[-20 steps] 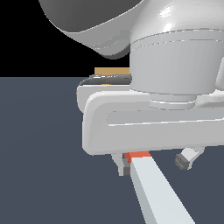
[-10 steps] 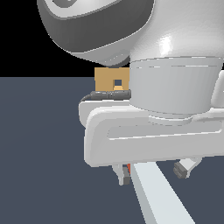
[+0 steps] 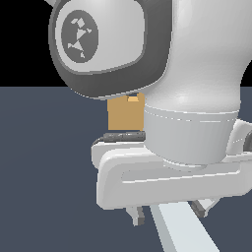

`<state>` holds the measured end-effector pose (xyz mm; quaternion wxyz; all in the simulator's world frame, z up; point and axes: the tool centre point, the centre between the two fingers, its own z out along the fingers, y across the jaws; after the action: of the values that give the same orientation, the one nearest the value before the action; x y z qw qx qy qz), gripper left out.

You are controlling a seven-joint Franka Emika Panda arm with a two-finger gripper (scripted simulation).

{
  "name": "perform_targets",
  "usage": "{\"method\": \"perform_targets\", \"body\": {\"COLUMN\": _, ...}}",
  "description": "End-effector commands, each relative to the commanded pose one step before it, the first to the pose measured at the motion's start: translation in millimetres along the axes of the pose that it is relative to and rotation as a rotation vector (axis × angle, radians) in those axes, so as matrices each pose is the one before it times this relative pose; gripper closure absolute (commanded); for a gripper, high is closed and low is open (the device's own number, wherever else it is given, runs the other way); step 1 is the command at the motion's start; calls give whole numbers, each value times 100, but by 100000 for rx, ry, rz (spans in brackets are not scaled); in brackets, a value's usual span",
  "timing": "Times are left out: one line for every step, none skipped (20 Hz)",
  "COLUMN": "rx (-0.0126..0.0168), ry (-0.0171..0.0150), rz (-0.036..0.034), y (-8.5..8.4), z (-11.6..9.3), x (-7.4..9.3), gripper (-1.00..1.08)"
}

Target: Insert the peg into the horizontal hole in a box.

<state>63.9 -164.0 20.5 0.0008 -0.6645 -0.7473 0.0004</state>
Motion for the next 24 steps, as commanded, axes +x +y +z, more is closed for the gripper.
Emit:
{"method": "perform_targets", "body": {"rx": -184, "ry": -67, "rz": -4, "y": 99, "z": -66, "x": -35, "gripper": 108}}
{"method": "perform_targets", "body": {"rx": 0, "ry": 0, "rz": 0, "y": 0, "z": 0, "x": 0, "gripper": 108}}
{"method": "perform_targets", "body": {"rx": 0, "ry": 0, "rz": 0, "y": 0, "z": 0, "x": 0, "gripper": 108}}
{"method": "perform_targets", "body": {"rx": 0, "ry": 0, "rz": 0, "y": 0, "z": 0, "x": 0, "gripper": 108}}
{"method": "perform_targets", "body": {"rx": 0, "ry": 0, "rz": 0, "y": 0, "z": 0, "x": 0, "gripper": 108}}
{"method": "perform_targets", "body": {"rx": 0, "ry": 0, "rz": 0, "y": 0, "z": 0, "x": 0, "gripper": 108}}
{"method": "perform_targets", "body": {"rx": 0, "ry": 0, "rz": 0, "y": 0, "z": 0, "x": 0, "gripper": 108}}
{"method": "perform_targets", "body": {"rx": 0, "ry": 0, "rz": 0, "y": 0, "z": 0, "x": 0, "gripper": 108}}
{"method": "perform_targets", "body": {"rx": 0, "ry": 0, "rz": 0, "y": 0, "z": 0, "x": 0, "gripper": 108}}
{"method": "perform_targets", "body": {"rx": 0, "ry": 0, "rz": 0, "y": 0, "z": 0, "x": 0, "gripper": 108}}
{"method": "perform_targets", "body": {"rx": 90, "ry": 37, "rz": 0, "y": -27, "z": 48, "x": 16, "gripper": 108}}
{"method": "perform_targets", "body": {"rx": 0, "ry": 0, "rz": 0, "y": 0, "z": -11, "x": 28, "gripper": 108}}
{"method": "perform_targets", "body": {"rx": -4, "ry": -1, "rz": 69, "y": -18, "z": -36, "x": 40, "gripper": 108}}
{"method": "perform_targets", "body": {"rx": 0, "ry": 0, "rz": 69, "y": -19, "z": -54, "x": 98, "gripper": 108}}
{"method": "perform_targets", "body": {"rx": -1, "ry": 0, "rz": 98, "y": -27, "z": -77, "x": 137, "gripper": 108}}
{"method": "perform_targets", "body": {"rx": -1, "ry": 0, "rz": 120, "y": -33, "z": -100, "x": 183, "gripper": 108}}
{"method": "perform_targets", "body": {"rx": -1, "ry": 0, "rz": 169, "y": -46, "z": -124, "x": 213, "gripper": 108}}
{"method": "perform_targets", "body": {"rx": -1, "ry": 0, "rz": 183, "y": -51, "z": -149, "x": 268, "gripper": 108}}
{"method": "perform_targets", "body": {"rx": -1, "ry": 0, "rz": 229, "y": -63, "z": -175, "x": 306, "gripper": 108}}
{"method": "perform_targets", "body": {"rx": -2, "ry": 1, "rz": 267, "y": -73, "z": -203, "x": 352, "gripper": 108}}
{"method": "perform_targets", "body": {"rx": -2, "ry": 1, "rz": 301, "y": -82, "z": -232, "x": 407, "gripper": 108}}
{"method": "perform_targets", "body": {"rx": -2, "ry": 1, "rz": 338, "y": -91, "z": -264, "x": 465, "gripper": 108}}
{"method": "perform_targets", "body": {"rx": -2, "ry": 1, "rz": 384, "y": -103, "z": -298, "x": 523, "gripper": 108}}
{"method": "perform_targets", "body": {"rx": -3, "ry": 1, "rz": 431, "y": -115, "z": -332, "x": 582, "gripper": 108}}
